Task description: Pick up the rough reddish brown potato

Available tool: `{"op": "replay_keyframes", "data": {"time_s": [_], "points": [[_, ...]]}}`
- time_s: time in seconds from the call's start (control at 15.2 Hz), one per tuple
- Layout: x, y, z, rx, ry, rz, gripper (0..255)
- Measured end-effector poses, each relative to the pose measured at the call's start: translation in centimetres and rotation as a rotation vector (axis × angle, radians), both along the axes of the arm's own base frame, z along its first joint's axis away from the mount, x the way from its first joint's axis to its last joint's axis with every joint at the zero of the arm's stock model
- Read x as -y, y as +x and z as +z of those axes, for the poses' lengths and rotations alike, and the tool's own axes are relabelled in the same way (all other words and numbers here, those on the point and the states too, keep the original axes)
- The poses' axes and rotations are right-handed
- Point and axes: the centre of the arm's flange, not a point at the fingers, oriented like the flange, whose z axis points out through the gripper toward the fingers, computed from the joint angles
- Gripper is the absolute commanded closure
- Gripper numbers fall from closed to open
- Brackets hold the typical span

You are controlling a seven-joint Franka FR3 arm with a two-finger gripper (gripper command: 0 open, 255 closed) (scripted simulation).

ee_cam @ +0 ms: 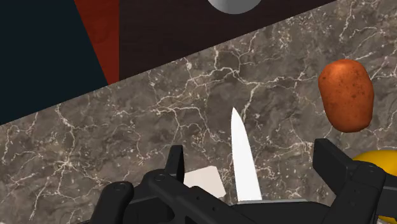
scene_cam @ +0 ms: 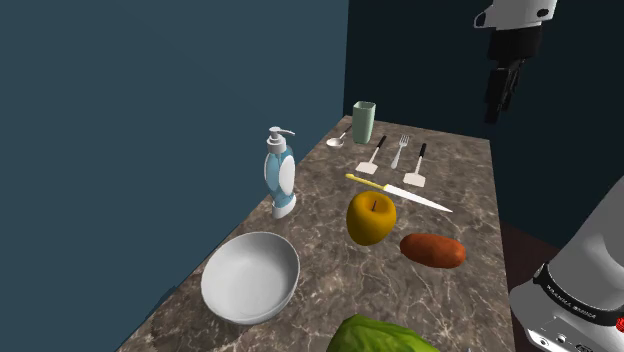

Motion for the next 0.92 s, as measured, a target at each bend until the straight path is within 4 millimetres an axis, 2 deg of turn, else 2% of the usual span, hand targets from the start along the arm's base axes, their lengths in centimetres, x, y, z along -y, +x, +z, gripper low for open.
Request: {"op": "replay_keyframes", "data": {"time_s": [0.07,0.2,0.53,0.92], "points": [[0.0,0.0,0.0,0.0,0.0,0.0,0],[-1.1,0.2,-1.2,-0.013,-0.006,0.03,0],[-6.6,1.0,-5.6,-0.066,-0.028,0.147,0],[-13.0,0.2,-11.2,-0.132,-0.056,0.294,0]]}}
